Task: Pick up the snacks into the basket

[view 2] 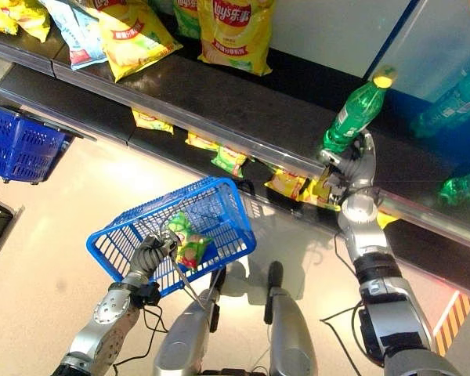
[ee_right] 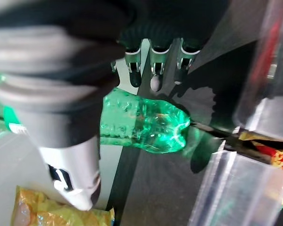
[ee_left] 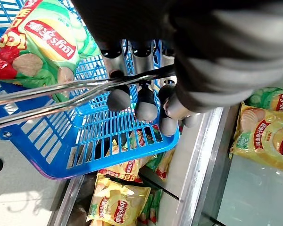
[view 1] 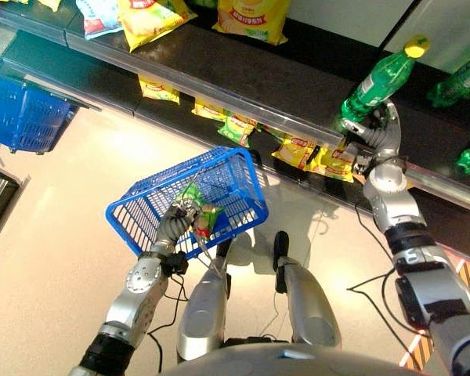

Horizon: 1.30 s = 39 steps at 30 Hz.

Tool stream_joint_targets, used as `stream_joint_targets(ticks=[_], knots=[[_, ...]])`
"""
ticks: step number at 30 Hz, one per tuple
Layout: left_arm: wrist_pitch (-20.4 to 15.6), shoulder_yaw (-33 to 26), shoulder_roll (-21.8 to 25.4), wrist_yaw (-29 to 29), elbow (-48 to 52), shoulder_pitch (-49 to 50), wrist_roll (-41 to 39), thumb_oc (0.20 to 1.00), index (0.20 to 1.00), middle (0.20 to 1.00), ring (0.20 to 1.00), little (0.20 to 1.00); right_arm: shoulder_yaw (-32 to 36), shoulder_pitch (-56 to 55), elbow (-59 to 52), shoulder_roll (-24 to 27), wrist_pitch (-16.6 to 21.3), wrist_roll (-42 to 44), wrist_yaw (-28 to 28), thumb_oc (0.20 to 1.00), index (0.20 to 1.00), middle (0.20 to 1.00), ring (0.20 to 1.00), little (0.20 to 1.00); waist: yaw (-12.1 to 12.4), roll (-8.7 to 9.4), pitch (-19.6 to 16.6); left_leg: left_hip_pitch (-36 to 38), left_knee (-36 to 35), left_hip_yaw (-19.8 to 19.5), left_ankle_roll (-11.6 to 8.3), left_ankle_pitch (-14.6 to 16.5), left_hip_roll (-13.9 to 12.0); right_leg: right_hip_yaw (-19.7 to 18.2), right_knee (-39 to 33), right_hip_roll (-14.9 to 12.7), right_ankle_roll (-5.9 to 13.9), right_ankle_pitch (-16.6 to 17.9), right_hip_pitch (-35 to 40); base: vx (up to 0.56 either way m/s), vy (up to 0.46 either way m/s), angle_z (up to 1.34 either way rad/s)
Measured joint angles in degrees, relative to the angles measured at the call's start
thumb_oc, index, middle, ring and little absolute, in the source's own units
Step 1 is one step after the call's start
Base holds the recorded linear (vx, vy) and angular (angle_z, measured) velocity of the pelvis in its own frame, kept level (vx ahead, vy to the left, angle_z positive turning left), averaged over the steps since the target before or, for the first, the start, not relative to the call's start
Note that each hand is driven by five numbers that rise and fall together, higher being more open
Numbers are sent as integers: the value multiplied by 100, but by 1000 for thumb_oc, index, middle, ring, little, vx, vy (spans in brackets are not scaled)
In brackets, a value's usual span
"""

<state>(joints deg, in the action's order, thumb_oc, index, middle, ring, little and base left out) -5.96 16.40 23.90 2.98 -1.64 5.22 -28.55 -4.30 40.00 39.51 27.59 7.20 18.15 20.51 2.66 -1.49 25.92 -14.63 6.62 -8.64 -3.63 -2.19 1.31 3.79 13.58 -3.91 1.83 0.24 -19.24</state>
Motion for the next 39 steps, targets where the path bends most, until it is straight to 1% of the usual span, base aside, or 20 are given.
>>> stream_joint_targets(ticks=[2, 6, 10, 13, 15, 16, 19, 20, 21, 24, 25, 26, 29, 34, 37, 39], knots=[[-1, 45, 16, -1, 16, -3, -42, 200, 200, 200, 200, 200, -37, 163, 134, 22, -13, 60, 0, 1000, 1000, 1000, 1000, 1000, 5, 0, 0, -3, 0, 5, 7, -6, 5, -1, -8, -5, -10, 14, 0, 0, 0, 0], [-1, 138, 110, 0, 30, -12, -79, 200, 200, 200, 200, 200, -188, 960, 1009, 52, -64, 249, 13, 1000, 1000, 1000, 1000, 1000, 27, -1, 5, -8, -7, 9, 9, -6, 8, 0, -43, -5, -17, 50, -1, 0, 0, 0], [-3, 260, 187, 0, 83, -82, -171, 200, 200, 200, 200, 200, -306, 1562, 1751, 147, -129, 435, 3, 1000, 1000, 1000, 1000, 1000, 189, -48, 34, -27, -14, 6, 12, -9, 6, 15, -79, -4, -9, 63, 0, 0, 0, 0], [-3, 285, 192, -5, 147, -116, -194, 200, 200, 200, 200, 200, -337, 1841, 2053, 302, -136, 559, -11, 1000, 1000, 1000, 1000, 1000, 301, -103, 82, -79, -4, -22, 16, -16, 10, 60, -101, -15, -6, 73, -10, -3, -3, 6], [-4, 285, 211, -5, 252, -113, -212, 200, 200, 200, 200, 200, -340, 1999, 2184, 412, -138, 611, -4, 1000, 1000, 1000, 1000, 1000, 321, -132, 131, -134, 6, -112, 9, -37, 28, 154, -104, -33, -9, 74, -25, 3, -3, 20], [-11, 286, 210, -6, 300, -112, -214, 200, 200, 200, 200, 200, -338, 2087, 2198, 480, -138, 650, -10, 1000, 1000, 1000, 1000, 1000, 381, -146, 172, -165, 13, -120, 8, -40, 33, 164, -100, -39, -8, 73, -49, 12, -5, 15], [-35, 304, 209, -5, 307, -164, -250, 200, 200, 200, 200, 200, -320, 2312, 2474, 521, -135, 855, -12, 1000, 1000, 1000, 1000, 1000, 433, -169, 207, -269, 38, -199, 8, -51, 56, 234, -91, -63, -9, 73, -108, -3, -7, 11], [-46, 327, 208, -5, 307, -188, -258, 200, 200, 200, 200, 200, -322, 2351, 2567, 535, -136, 891, -14, 708, 708, 708, 708, 708, 443, -174, 209, -290, 56, -218, 8, -51, 63, 257, -91, -73, -9, 72, -115, -6, -14, 18], [-54, 357, 208, -5, 307, -231, -265, 200, 200, 200, 200, 200, -314, 2372, 2613, 552, -140, 977, -20, 200, 200, 200, 200, 200, 456, -201, 227, -323, 71, -263, 11, -54, 79, 299, -91, -90, -4, 64, -116, -6, -16, 17], [-71, 438, 209, -5, 307, -312, -272, 200, 200, 200, 200, 200, -312, 2382, 2657, 689, -123, 1133, -68, 200, 200, 200, 200, 200, 493, -244, 254, -401, 112, -314, 24, -64, 114, 362, -83, -132, 14, 51, -134, 15, -11, 19], [-73, 474, 200, -8, 307, -349, -271, 200, 200, 200, 200, 200, -310, 2385, 2697, 818, -124, 1241, -120, 200, 200, 200, 200, 200, 504, -280, 274, -425, 106, -396, 23, -95, 146, 456, -75, -165, 44, 30, -133, 37, -14, 25], [-73, 476, 200, -8, 307, -362, -272, 200, 200, 200, 200, 200, -306, 2386, 2700, 870, -123, 1286, -120, 200, 200, 200, 200, 200, 503, -295, 282, -435, 100, -422, 24, -108, 156, 472, -73, -177, 48, 27, -133, 41, -22, 22], [-73, 465, 195, -8, 307, -386, -281, 200, 200, 200, 200, 200, -258, 2381, 2701, 903, -133, 1466, -143, 200, 200, 200, 200, 200, 521, -303, 286, -445, 92, -477, 32, -129, 183, 503, -66, -204, 67, 14, -126, 47, -5, 11], [-73, 462, 198, 0, 304, -481, -281, 200, 200, 200, 200, 200, -198, 2359, 2679, 668, -125, 1529, -193, 200, 200, 200, 200, 200, 514, -303, 285, -402, 92, -486, 58, -147, 216, 515, -31, -255, 68, 13, -91, 49, -3, 3], [-71, 460, 203, 40, 302, -558, -281, 200, 200, 200, 200, 200, -198, 2149, 2387, 459, -125, 1535, -203, 200, 200, 200, 200, 200, 527, -301, 284, -313, 87, -483, 63, -150, 216, 511, -31, -264, 71, 12, -7, 37, -9, 0], [-71, 448, 204, 62, 301, -616, -281, 200, 200, 200, 200, 200, -200, 1887, 2091, 358, -126, 1530, -205, 200, 200, 200, 200, 200, 487, -299, 283, -237, 76, -484, 63, -150, 204, 511, -35, -262, 74, 9, 67, 57, -15, 0]])
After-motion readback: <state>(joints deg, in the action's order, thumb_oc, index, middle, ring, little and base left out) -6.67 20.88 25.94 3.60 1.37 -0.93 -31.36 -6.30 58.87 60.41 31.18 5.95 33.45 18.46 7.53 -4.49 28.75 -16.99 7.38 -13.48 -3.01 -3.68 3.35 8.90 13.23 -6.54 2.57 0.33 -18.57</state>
